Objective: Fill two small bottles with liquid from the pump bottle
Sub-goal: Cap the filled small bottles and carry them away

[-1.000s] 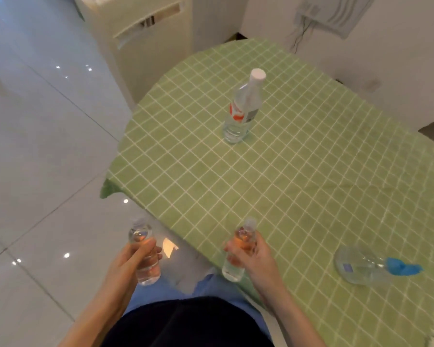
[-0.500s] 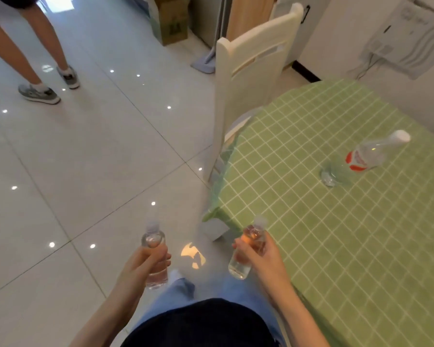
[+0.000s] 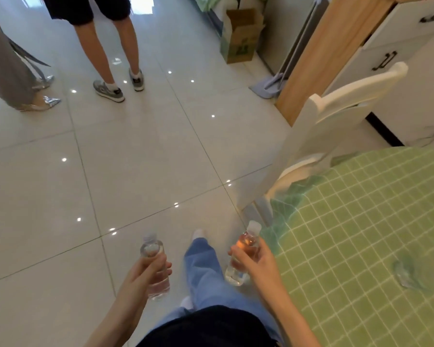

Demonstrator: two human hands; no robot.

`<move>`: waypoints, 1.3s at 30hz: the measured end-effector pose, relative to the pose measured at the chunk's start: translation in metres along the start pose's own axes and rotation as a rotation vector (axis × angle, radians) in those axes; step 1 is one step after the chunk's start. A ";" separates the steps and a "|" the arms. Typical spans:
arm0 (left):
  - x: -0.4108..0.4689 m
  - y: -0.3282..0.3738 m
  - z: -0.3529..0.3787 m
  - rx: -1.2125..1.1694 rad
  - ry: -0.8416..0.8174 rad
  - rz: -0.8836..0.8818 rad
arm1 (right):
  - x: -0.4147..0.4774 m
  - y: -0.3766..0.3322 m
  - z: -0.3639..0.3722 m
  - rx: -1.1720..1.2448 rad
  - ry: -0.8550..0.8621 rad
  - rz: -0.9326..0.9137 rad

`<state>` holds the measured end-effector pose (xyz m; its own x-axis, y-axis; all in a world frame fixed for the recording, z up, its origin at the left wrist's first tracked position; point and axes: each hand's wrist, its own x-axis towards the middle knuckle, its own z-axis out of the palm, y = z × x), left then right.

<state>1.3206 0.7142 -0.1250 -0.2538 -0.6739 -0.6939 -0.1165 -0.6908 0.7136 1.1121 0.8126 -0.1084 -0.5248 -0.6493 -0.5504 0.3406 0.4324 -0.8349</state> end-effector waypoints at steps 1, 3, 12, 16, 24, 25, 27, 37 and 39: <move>0.009 0.008 0.002 -0.001 0.011 0.007 | 0.014 -0.006 0.004 -0.001 -0.014 0.006; 0.027 0.029 0.010 0.007 0.021 0.021 | 0.043 -0.021 0.010 -0.009 -0.036 0.001; 0.101 0.122 0.057 0.028 0.076 0.085 | 0.145 -0.101 0.014 -0.018 -0.099 -0.016; 0.130 0.152 0.076 0.065 0.051 0.098 | 0.179 -0.124 0.013 -0.025 -0.084 -0.054; 0.220 0.219 0.105 0.133 -0.039 0.065 | 0.257 -0.162 0.024 0.007 0.036 -0.044; 0.238 0.231 0.108 0.152 -0.065 0.054 | 0.271 -0.167 0.026 0.019 0.078 -0.035; 0.246 0.239 0.113 0.168 -0.087 0.053 | 0.275 -0.176 0.029 0.033 0.065 -0.048; 0.366 0.362 0.155 0.339 -0.350 0.039 | 0.383 -0.249 0.062 0.191 0.260 -0.057; 0.387 0.380 0.166 0.344 -0.380 0.019 | 0.400 -0.261 0.063 0.219 0.291 -0.047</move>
<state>1.0191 0.2345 -0.1061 -0.5826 -0.4983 -0.6421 -0.4018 -0.5102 0.7604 0.8624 0.4005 -0.1114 -0.7330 -0.4466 -0.5131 0.4533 0.2416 -0.8580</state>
